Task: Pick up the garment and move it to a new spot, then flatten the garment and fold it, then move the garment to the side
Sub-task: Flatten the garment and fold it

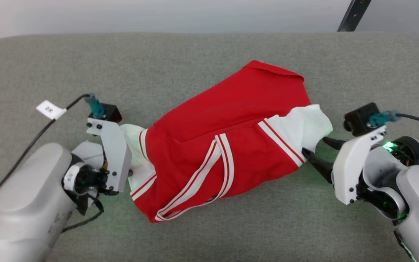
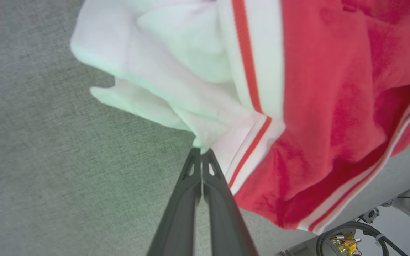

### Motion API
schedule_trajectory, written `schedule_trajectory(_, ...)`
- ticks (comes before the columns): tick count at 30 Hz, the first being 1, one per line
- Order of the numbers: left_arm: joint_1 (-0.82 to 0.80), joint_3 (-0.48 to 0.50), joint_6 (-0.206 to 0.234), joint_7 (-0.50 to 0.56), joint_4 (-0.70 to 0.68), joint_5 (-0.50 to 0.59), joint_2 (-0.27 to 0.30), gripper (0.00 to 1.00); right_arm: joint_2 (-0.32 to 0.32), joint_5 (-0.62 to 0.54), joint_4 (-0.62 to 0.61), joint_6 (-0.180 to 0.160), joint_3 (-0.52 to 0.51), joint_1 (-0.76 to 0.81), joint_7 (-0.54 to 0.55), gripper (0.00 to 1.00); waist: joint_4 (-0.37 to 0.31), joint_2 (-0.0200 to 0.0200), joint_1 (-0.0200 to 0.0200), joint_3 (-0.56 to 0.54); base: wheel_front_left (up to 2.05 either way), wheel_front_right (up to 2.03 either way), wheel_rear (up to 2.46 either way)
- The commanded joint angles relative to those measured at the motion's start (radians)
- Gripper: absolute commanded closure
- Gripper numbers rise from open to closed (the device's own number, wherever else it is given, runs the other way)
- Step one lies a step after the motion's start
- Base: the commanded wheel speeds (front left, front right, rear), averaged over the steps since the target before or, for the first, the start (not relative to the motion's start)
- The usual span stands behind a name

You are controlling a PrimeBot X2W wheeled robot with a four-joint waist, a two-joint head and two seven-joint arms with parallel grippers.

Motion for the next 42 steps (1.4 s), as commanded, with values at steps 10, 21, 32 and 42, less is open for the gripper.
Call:
schedule_trajectory(10, -0.043, -0.006, -0.029, -0.02, 0.041, 0.007, -0.027, 1.0, 0.002, 0.013, 0.062, -0.001, 0.08, -0.115, 0.07, 1.0, 0.024, 0.0, 0.0, 0.033, 0.0, 0.0, 0.0)
schedule_trajectory(21, -0.078, 0.001, -0.041, -0.024, 0.079, 0.001, -0.026, 1.0, -0.028, 0.079, 0.097, -0.001, 0.111, -0.222, 0.187, 1.0, 0.023, 0.0, 0.0, 0.034, 0.0, 0.0, 0.0)
schedule_trajectory(32, -0.187, 0.03, -0.034, -0.076, 0.081, 0.032, -0.013, 1.0, -0.076, 0.093, 0.089, -0.001, 0.075, -0.331, 0.13, 1.0, 0.032, 0.0, 0.0, -0.011, 0.0, 0.0, 0.0)
schedule_trajectory(42, -0.329, 0.044, -0.014, -0.145, 0.114, 0.11, 0.017, 1.0, -0.091, 0.038, 0.147, -0.001, 0.055, -0.442, -0.025, 1.0, 0.043, 0.0, 0.0, -0.073, 0.0, 0.0, 0.0)
